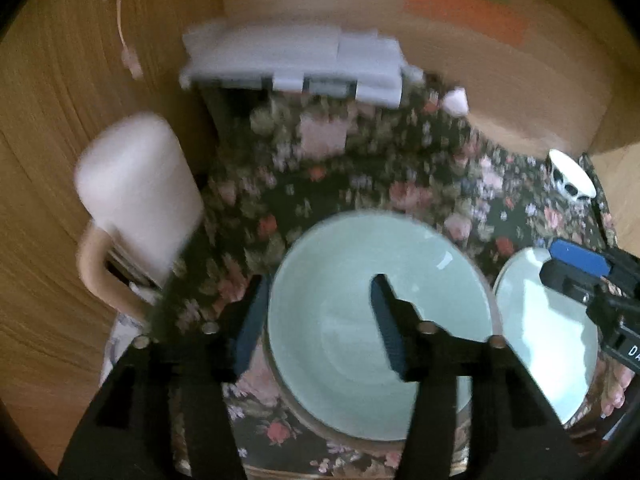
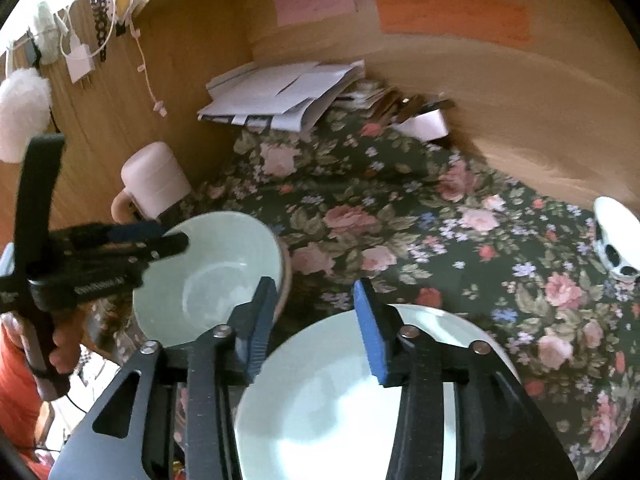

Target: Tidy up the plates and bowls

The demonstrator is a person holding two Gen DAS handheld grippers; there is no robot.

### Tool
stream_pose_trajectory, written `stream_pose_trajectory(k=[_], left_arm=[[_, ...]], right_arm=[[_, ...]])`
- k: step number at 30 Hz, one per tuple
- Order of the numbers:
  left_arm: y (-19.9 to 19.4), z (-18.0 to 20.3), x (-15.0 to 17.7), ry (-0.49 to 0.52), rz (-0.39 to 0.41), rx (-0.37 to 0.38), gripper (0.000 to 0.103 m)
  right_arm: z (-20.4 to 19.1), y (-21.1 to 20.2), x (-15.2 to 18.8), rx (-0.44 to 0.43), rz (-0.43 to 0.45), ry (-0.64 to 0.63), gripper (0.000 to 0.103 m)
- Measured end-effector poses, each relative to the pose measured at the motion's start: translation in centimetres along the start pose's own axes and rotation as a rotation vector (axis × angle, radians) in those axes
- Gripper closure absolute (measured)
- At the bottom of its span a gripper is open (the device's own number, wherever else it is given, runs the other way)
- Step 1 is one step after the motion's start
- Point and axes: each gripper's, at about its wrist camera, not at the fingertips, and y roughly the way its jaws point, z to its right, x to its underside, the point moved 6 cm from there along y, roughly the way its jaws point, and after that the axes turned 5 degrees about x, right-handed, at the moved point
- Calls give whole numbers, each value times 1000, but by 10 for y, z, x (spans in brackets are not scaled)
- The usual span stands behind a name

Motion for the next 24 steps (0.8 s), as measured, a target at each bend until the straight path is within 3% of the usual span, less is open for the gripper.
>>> stream_pose_trajectory(k=[5,11,15,19,24], left_arm=[[-19,18,-15,38,60,-12,40],[-37,66,-28,122,143,30,20],[-41,104,-37,187,191,72,14],[-39,143,-51,228,214,132,12],[-25,179,-68,246,211,186,10]], right_arm=[[19,-18,-3,34,48,12,56],[52,-42,-9,87,100,39,55],[80,-59,-14,141,133,62,54],[109,-75,-19,205,166,95,42],[150,-88,-22,277,186,155,39]])
